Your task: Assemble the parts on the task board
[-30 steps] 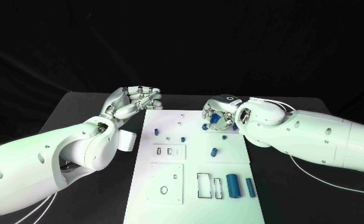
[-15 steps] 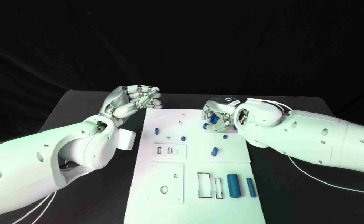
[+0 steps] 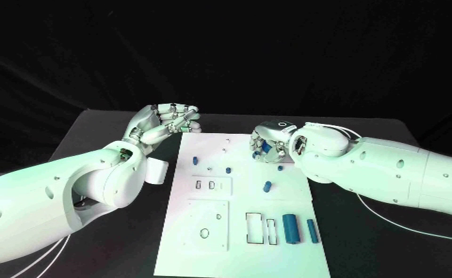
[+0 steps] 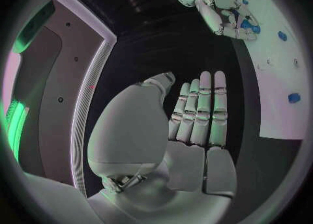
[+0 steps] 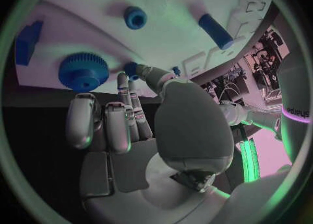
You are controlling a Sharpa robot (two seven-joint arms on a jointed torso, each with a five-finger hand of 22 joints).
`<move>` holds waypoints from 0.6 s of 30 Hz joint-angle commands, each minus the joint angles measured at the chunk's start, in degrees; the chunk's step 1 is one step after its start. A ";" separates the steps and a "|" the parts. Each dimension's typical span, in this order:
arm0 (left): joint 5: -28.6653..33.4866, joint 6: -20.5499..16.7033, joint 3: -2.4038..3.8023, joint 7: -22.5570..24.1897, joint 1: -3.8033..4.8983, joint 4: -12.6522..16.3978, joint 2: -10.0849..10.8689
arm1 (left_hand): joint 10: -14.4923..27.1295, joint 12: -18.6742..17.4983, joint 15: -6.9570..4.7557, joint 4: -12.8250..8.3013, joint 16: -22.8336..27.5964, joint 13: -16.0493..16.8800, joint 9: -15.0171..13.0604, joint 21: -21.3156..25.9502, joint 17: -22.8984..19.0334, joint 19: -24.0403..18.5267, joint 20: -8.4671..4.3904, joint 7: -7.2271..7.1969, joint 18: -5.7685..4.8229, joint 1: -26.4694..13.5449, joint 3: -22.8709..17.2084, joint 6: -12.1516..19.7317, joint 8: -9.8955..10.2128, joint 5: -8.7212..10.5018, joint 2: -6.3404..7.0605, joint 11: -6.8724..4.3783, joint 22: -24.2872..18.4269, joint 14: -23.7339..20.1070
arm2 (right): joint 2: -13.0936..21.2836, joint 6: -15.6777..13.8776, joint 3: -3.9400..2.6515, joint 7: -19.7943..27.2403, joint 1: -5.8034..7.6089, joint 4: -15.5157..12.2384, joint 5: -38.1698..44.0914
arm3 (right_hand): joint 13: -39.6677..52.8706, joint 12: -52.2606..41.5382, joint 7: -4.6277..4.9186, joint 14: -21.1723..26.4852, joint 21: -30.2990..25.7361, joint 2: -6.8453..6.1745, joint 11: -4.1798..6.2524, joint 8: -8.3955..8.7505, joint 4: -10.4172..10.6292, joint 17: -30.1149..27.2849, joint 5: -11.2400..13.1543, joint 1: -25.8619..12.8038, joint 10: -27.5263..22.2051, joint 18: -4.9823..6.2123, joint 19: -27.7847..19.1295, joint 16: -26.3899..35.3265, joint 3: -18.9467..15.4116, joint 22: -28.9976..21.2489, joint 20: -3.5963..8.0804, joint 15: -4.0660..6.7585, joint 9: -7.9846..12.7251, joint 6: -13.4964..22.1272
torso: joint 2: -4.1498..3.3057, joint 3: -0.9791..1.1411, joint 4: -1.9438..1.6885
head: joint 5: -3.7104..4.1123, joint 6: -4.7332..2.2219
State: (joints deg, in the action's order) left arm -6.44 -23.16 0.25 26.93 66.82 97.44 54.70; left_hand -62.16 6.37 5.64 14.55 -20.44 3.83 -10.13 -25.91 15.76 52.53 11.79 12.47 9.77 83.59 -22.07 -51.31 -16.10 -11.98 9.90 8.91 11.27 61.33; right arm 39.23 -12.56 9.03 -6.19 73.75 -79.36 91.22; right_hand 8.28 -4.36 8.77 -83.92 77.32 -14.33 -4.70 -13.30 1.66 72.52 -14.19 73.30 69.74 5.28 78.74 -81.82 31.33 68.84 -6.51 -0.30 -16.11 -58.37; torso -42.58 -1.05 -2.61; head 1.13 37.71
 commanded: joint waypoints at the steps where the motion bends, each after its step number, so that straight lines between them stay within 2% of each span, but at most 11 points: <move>1: 0.24 1.19 0.06 0.20 0.11 0.06 -0.05 | -0.22 -0.34 0.12 -0.02 -0.32 -0.05 -0.09 -0.33 0.05 0.33 -0.06 0.07 0.63 -0.21 -0.39 -0.21 -0.03 0.19 0.31 0.08 0.05 0.29 | -0.11 1.03 0.01 -0.12 -0.06 0.13 0.81 | 0.15 -0.47 -0.21 -3.08 0.37 0.89 0.06 -0.43 -0.08 0.09 -0.08 0.57 0.80 -1.00 0.20 -0.30 0.81 0.32 0.19 0.09 -0.30 -0.60 | -0.06 -0.02 0.01 | 0.05 0.03; 8: 0.32 1.26 0.06 0.06 0.11 -0.06 -0.09 | -0.21 -0.41 0.13 -0.05 -0.31 -0.05 -0.09 -0.36 0.09 0.32 -0.07 0.09 0.63 -0.18 -0.48 -0.18 0.00 0.18 0.25 0.09 0.06 0.27 | -0.19 -0.32 0.01 -0.63 -0.09 0.24 1.13 | 0.77 -1.18 -1.11 -3.04 1.00 3.85 0.96 -2.01 -1.17 0.29 4.07 2.86 2.68 -1.07 0.17 -0.76 3.77 1.29 0.81 0.84 -1.96 -2.42 | -0.14 -0.03 -0.16 | 0.24 0.04; 12: 0.36 1.29 0.06 -0.01 0.12 -0.08 -0.09 | -0.21 -0.44 0.13 -0.06 -0.31 -0.05 -0.08 -0.37 0.10 0.32 -0.07 0.10 0.63 -0.18 -0.50 -0.17 0.01 0.18 0.24 0.10 0.07 0.26 | -0.31 -1.45 0.01 -1.17 -0.12 0.28 1.70 | 1.09 -1.35 -1.28 -3.01 1.20 4.52 1.19 -2.76 -2.08 0.22 4.82 3.50 3.21 -1.09 0.10 -0.86 4.69 1.63 1.06 1.05 -2.97 -2.87 | -0.22 -0.07 -0.19 | 0.32 0.06; 18: 0.38 1.32 0.06 -0.07 0.12 -0.18 -0.06 | -0.21 -0.44 0.13 -0.06 -0.31 -0.05 -0.08 -0.37 0.10 0.32 -0.07 0.10 0.63 -0.18 -0.50 -0.17 0.01 0.18 0.24 0.10 0.07 0.26 | -0.19 -4.01 0.01 -1.36 -0.19 -0.21 2.04 | 1.25 -1.48 -1.38 -3.00 1.30 4.63 1.33 -3.11 -2.39 0.19 4.95 3.57 3.55 -1.11 0.11 -0.90 4.86 1.82 1.14 1.14 -3.41 -3.08 | -0.16 -0.05 -0.14 | 0.30 0.02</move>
State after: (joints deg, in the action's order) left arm -6.35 -22.92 0.26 26.66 66.85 97.23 54.69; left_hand -62.16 6.16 5.64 14.38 -20.44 3.83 -10.13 -25.91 15.80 52.53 11.79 12.47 9.77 83.59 -22.23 -51.31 -16.10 -11.98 9.90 8.91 11.27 61.33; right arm 39.03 -14.31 9.02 -6.77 73.62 -79.32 91.92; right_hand 8.58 -5.64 7.45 -83.82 78.43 -11.07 -4.28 -16.18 -0.70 72.73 -9.43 75.94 72.00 5.29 78.83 -82.38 36.06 70.60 -5.86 0.44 -19.51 -61.12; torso -42.77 -1.10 -2.78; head 1.44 37.78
